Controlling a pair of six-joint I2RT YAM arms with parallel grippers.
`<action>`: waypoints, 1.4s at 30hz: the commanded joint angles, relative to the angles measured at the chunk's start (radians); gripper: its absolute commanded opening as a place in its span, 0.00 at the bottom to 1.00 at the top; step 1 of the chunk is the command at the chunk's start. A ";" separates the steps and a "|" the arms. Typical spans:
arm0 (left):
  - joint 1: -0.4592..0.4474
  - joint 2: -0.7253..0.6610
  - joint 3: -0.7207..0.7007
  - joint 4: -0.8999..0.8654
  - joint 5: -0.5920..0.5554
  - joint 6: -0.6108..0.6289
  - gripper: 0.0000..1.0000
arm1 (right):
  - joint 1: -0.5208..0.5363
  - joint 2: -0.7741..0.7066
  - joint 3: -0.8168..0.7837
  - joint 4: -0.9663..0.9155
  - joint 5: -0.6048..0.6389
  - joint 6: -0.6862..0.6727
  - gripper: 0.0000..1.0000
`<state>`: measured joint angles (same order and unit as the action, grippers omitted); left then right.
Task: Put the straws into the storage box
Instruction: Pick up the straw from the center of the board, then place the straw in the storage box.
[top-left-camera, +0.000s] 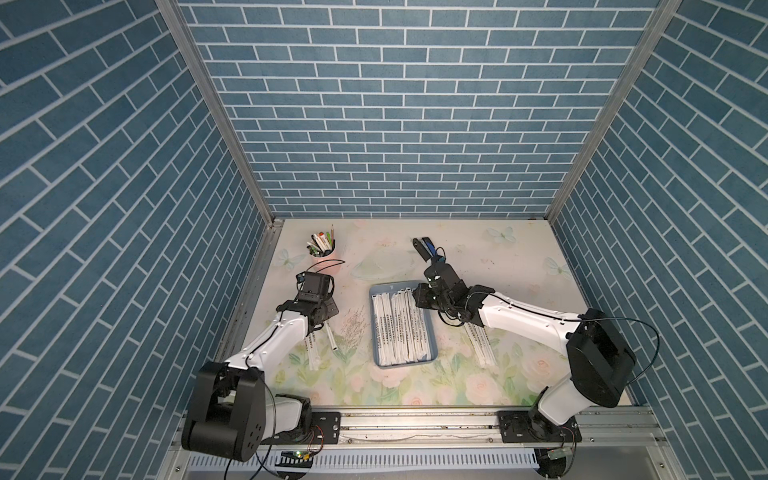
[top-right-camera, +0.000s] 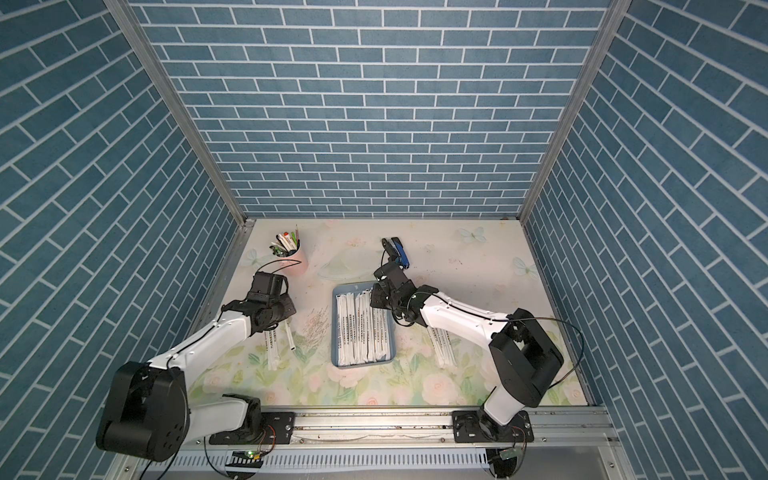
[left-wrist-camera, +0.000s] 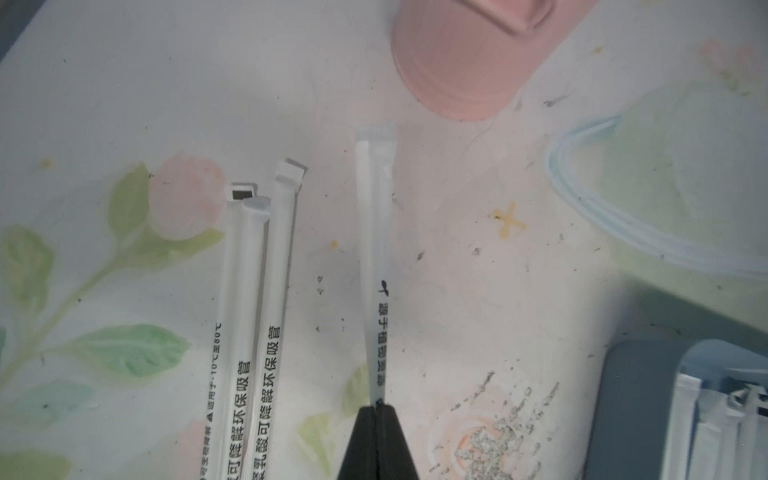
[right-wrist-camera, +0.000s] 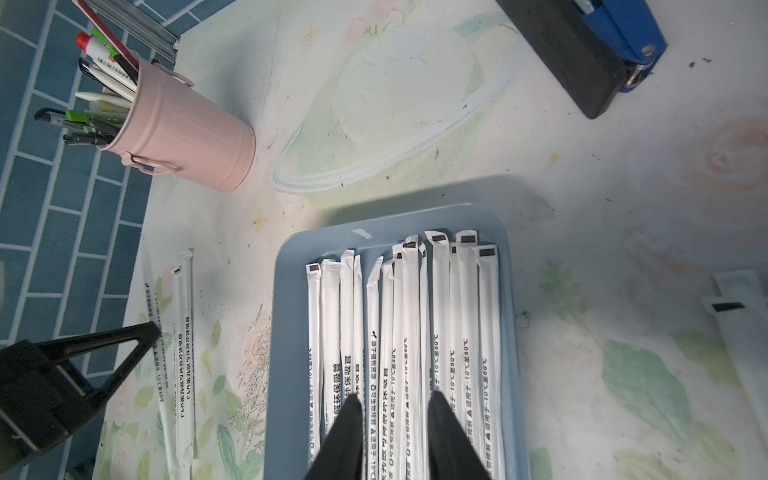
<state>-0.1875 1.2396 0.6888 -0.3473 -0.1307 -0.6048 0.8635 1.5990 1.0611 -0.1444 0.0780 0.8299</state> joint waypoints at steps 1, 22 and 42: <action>-0.014 -0.077 0.034 -0.006 0.037 0.050 0.00 | -0.006 -0.028 0.016 -0.023 0.026 -0.018 0.29; -0.517 0.116 0.020 0.273 0.043 -0.160 0.00 | -0.044 -0.040 0.043 -0.075 0.057 -0.037 0.28; -0.523 0.216 -0.066 0.355 -0.023 -0.179 0.00 | -0.044 -0.059 0.000 -0.058 0.056 -0.020 0.28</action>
<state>-0.7055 1.4498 0.6327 0.0170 -0.1215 -0.7788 0.8215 1.5665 1.0775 -0.1974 0.1135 0.8291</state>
